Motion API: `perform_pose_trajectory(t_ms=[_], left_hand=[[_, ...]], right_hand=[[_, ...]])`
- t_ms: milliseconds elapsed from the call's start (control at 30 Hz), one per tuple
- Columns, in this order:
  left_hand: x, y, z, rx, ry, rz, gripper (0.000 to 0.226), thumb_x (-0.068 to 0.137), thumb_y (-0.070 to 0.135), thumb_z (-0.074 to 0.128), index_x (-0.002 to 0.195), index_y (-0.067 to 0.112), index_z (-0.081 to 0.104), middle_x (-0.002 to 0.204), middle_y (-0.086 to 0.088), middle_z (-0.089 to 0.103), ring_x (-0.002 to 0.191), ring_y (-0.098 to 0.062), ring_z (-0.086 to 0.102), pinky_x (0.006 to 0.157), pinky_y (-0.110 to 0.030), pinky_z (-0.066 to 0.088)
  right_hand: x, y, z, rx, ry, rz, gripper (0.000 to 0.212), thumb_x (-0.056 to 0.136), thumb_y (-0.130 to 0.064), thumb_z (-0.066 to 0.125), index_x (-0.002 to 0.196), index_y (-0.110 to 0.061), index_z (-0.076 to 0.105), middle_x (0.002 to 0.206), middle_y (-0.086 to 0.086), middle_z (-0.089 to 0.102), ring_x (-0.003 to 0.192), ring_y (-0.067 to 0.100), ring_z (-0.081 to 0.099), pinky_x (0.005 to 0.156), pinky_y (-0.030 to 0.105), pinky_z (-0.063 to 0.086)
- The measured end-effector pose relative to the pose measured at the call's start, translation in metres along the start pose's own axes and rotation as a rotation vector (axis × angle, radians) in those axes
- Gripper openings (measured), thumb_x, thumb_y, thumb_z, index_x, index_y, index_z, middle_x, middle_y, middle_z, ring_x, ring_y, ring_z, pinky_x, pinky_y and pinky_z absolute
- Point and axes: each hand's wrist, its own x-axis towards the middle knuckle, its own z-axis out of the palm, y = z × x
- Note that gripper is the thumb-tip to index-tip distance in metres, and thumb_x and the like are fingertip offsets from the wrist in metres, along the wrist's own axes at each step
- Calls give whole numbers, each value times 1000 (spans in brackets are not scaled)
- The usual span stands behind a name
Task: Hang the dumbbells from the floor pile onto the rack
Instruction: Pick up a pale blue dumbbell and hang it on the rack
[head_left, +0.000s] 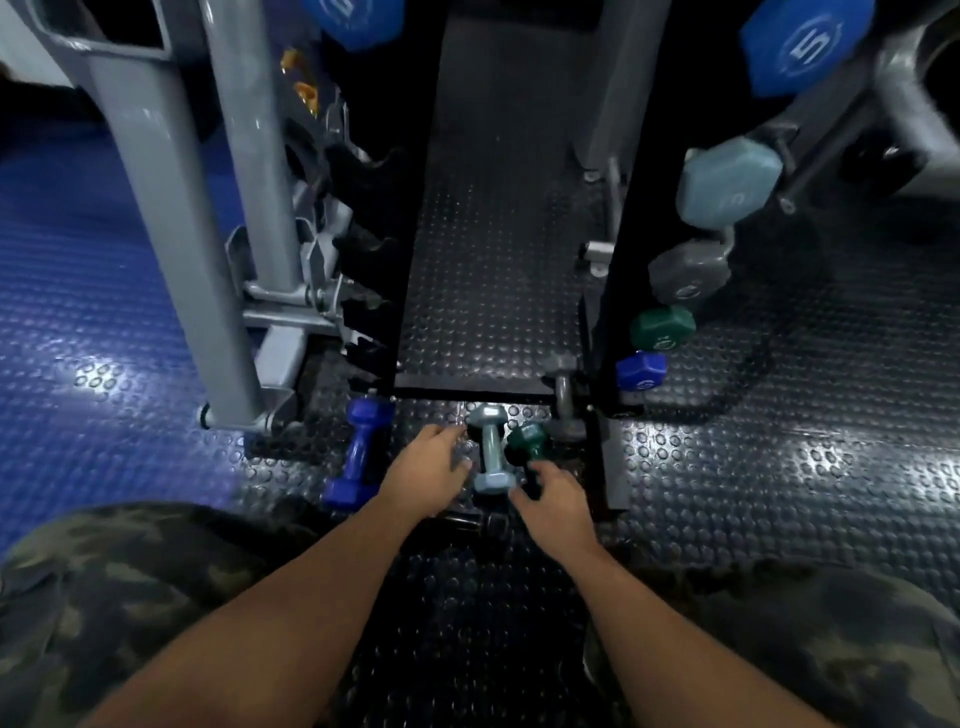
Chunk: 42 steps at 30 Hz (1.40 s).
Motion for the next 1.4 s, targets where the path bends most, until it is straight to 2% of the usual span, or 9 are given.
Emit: perform_pose_trajectory(t_ms=[133,400,600,733,933,1067,1200,1300,1400], left_hand=[[54,-16,32,21,-65,-4,67,99,40,64,159,29,38,144,-9,52,128,-29,57,108,-45,50],[145,-42,86,13,-123,-21,72,95,37,69,157,27,35,143,-9,56,131,-30,56,112,-48,47],[206,-53,108,59,-215,-23,76,96,36,69,160,21,32,152,-14,48,136,-34,53,114,-48,46],[236,-48,124,93,-278,-7,78,100,38,64,164,24,22,162,-17,32,142,-39,47,118,-47,42],[255,-47,144,123,-430,-51,84,102,27,62,167,32,10,173,-16,2,154,-42,27,124,-45,30],[261,-38,139,71,-414,-118,78,94,22,67,162,29,29,163,-17,23,145,-40,42,118,-43,41],[250,-33,132,78,-330,-161,70,88,33,77,148,27,42,145,-13,40,127,-34,55,105,-39,49],[234,-31,121,69,-197,-150,62,86,48,80,133,25,46,132,-11,40,109,-34,63,98,-43,54],[216,-32,100,83,-40,-137,78,81,58,82,144,27,46,133,-13,34,102,-33,63,96,-43,58]], right_hand=[[38,14,30,26,-26,42,47,97,-31,72,140,-14,61,127,5,67,94,9,53,78,17,39],[110,50,87,157,-77,189,41,90,-35,72,127,-18,65,114,6,71,91,15,67,67,23,47],[150,70,116,190,-123,286,60,87,-42,77,137,-14,60,125,10,62,104,22,62,87,32,52],[170,80,128,193,-123,339,58,92,-40,76,139,-11,57,128,12,56,101,20,54,90,29,45],[185,88,144,296,-278,422,63,82,-43,84,133,-13,61,115,4,69,100,24,69,94,47,59],[186,88,142,326,-261,433,40,84,-33,84,116,-14,70,102,0,73,92,20,72,85,40,61],[176,81,136,323,-234,440,28,82,-25,85,105,-15,74,91,-1,74,79,15,69,62,25,51],[165,72,127,342,-209,392,25,78,-20,86,98,-20,71,87,-5,73,75,10,68,55,17,47],[155,56,115,343,-213,295,27,77,-16,87,95,-26,70,85,-11,74,77,8,71,59,15,52]])
